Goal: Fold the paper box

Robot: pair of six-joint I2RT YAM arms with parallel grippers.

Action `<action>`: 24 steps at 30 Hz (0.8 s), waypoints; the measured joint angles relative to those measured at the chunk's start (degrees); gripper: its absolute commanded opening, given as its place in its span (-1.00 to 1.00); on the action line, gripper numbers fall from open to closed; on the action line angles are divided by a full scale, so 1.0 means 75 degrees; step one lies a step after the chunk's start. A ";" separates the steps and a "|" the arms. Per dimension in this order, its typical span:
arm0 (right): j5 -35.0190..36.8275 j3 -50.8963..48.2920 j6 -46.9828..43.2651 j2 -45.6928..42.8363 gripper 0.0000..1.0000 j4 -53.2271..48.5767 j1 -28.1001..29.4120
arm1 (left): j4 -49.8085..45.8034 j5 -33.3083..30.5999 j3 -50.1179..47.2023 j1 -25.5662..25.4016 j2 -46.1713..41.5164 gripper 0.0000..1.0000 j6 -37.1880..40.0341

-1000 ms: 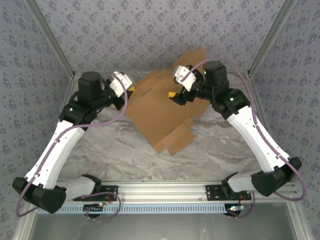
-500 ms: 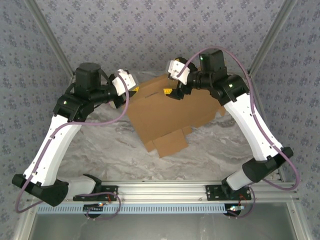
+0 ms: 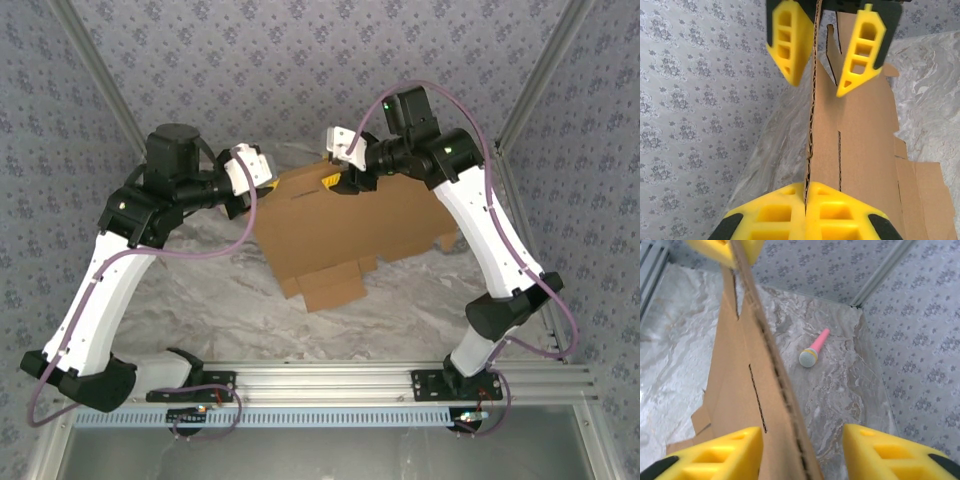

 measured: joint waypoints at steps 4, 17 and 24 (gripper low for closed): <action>-0.0070 0.0020 -0.0044 0.0050 -0.57 -0.0079 -0.0058 | -0.0006 0.0000 0.0157 -0.0006 0.0087 -0.96 0.0050; -0.0807 -0.0297 0.0516 -0.0178 -1.00 0.0146 -0.0816 | 0.0927 0.0166 -0.0070 0.0262 -0.0108 0.37 -0.0580; -0.1818 -0.1370 0.1903 -0.1352 -1.00 0.1142 -0.2282 | 0.3139 0.1096 -0.2375 0.2063 -0.1445 0.62 -0.2521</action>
